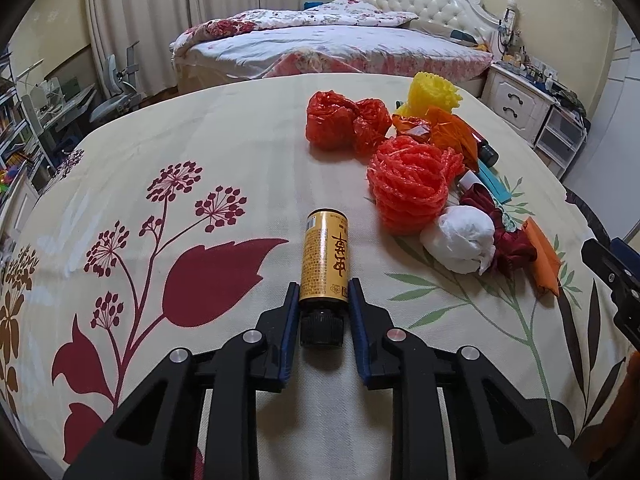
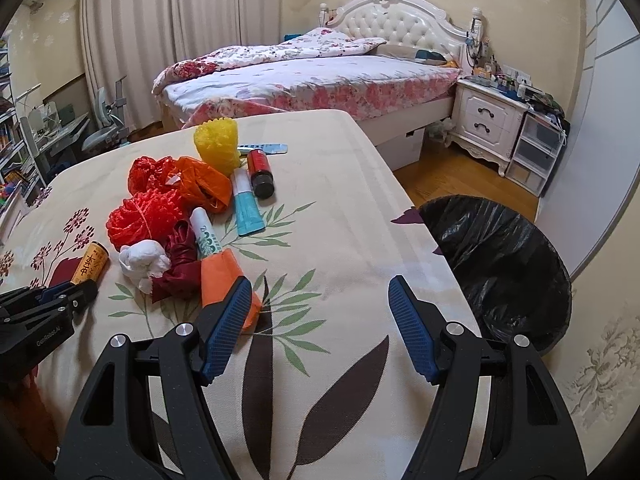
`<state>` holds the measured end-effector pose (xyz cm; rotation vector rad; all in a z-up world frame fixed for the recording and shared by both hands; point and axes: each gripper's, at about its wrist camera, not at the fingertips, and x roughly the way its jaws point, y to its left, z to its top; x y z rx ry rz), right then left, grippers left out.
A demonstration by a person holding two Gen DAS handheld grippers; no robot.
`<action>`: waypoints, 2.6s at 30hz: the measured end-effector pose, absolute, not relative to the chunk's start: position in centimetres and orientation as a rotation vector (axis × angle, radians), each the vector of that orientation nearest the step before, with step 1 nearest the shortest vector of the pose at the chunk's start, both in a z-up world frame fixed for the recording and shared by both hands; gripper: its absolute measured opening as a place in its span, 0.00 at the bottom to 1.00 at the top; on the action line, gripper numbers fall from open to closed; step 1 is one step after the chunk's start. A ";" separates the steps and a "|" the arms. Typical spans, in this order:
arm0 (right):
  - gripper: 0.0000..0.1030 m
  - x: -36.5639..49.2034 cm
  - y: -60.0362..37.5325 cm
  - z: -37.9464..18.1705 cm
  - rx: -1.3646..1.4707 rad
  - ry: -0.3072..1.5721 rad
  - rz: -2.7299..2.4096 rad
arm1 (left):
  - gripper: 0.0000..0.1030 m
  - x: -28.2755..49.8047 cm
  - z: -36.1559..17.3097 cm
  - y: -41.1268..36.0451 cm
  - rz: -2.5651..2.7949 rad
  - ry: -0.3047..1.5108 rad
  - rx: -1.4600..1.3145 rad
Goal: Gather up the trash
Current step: 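Grasp the orange cone-shaped paper with the right gripper while the left gripper lifts the bottle, then carry the bottle and orange paper in both grippers over the black trash bin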
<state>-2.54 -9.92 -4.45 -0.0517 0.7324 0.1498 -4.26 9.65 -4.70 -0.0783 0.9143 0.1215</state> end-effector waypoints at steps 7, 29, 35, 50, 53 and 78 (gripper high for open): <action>0.67 -2.7 -8.7 -4.7 -0.069 0.746 0.175 | 0.42 -3.6 -4.7 10.2 0.112 0.916 -0.107; 0.55 -2.0 -5.7 -5.9 -0.134 0.804 0.243 | 0.24 -4.4 -4.5 11.0 0.089 0.884 -0.118; 0.37 -1.9 -6.0 -6.4 -0.108 0.833 0.267 | 0.24 -4.5 -4.3 11.0 0.085 0.872 -0.119; 0.37 -2.3 -9.4 -3.7 -0.059 0.753 0.199 | 0.24 -4.8 -1.4 8.5 0.036 0.784 -0.082; 0.37 -1.8 -11.3 -2.7 -0.041 0.721 0.148 | 0.24 -4.4 -0.5 7.1 0.001 0.754 -0.071; 0.37 3.0 -25.3 -2.8 0.087 0.640 -0.212 | 0.24 4.3 0.4 -11.5 -0.352 0.682 0.083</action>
